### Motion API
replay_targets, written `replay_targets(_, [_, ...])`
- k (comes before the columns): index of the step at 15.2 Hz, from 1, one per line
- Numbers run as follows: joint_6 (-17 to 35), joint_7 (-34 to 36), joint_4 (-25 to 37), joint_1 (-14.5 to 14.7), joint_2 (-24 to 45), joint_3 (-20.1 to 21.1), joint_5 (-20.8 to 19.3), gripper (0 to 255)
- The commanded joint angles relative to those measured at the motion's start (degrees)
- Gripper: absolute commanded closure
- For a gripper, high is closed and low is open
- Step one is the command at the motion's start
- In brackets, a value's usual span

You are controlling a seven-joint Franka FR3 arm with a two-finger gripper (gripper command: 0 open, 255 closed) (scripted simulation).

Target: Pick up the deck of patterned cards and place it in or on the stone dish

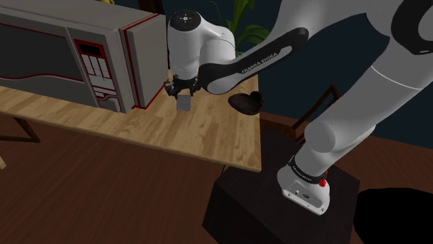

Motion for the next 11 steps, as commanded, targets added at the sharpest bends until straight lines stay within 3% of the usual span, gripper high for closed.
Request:
replay_targets(1, [-0.86, -1.65, 0.5, 0.19, -1.23, -0.21, 1.84, 255])
replay_targets(11, [-6.18, -8.63, 4.15, 1.41, -6.22, -2.02, 8.83, 255])
